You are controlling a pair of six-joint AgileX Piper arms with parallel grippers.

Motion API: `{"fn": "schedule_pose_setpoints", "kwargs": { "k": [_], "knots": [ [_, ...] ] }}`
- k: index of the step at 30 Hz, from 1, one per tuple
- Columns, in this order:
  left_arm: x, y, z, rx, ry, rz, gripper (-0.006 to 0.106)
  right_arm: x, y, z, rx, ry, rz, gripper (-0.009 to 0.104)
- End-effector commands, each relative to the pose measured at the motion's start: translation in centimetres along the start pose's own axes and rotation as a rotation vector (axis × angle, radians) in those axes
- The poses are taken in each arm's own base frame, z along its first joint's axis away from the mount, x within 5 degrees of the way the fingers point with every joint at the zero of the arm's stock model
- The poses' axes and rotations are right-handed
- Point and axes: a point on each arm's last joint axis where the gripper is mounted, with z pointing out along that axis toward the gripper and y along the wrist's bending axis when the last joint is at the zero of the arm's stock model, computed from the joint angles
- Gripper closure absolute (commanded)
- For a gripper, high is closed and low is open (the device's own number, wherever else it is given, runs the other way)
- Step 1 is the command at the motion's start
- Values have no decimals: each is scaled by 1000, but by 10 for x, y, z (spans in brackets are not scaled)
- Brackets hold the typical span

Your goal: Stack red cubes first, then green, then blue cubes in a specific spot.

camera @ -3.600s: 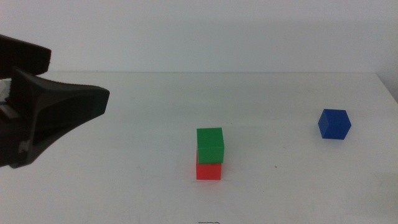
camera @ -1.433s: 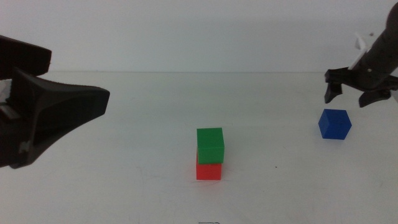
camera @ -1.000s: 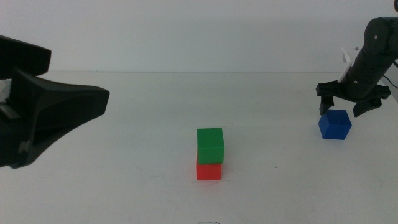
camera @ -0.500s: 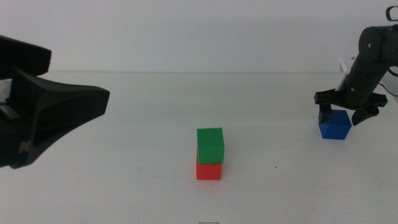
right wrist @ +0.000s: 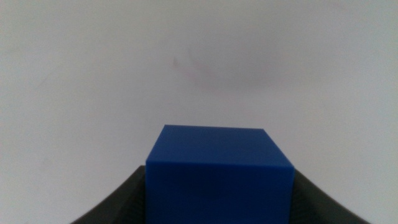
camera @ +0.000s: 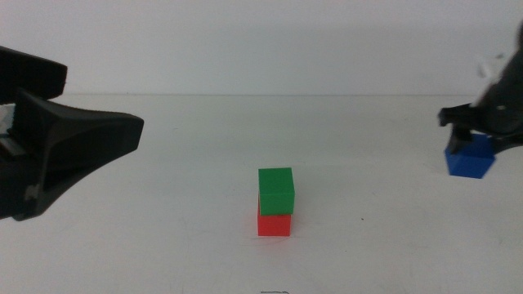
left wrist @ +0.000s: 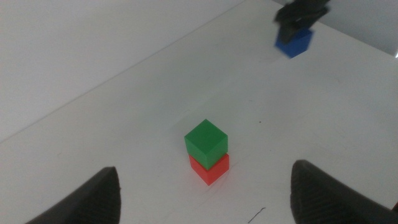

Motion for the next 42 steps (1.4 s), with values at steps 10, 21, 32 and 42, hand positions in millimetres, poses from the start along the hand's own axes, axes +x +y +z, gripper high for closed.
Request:
{"fn": "schedule_pose_setpoints", "kwargs": {
  "k": [10, 21, 32, 42],
  "knots": [
    [-12, 1, -7, 3, -107, -11, 7, 52, 49, -122, -30, -202, -63, 96],
    [-13, 2, -6, -10, -104, -1, 7, 69, 167, -153, -10, -221, -68, 96],
    [-13, 2, -6, -10, -104, -1, 7, 78, 243, -141, -94, -218, -95, 96],
    [-13, 2, -6, -10, -104, -1, 7, 85, 263, -125, -122, -188, -111, 96]
  ]
}}
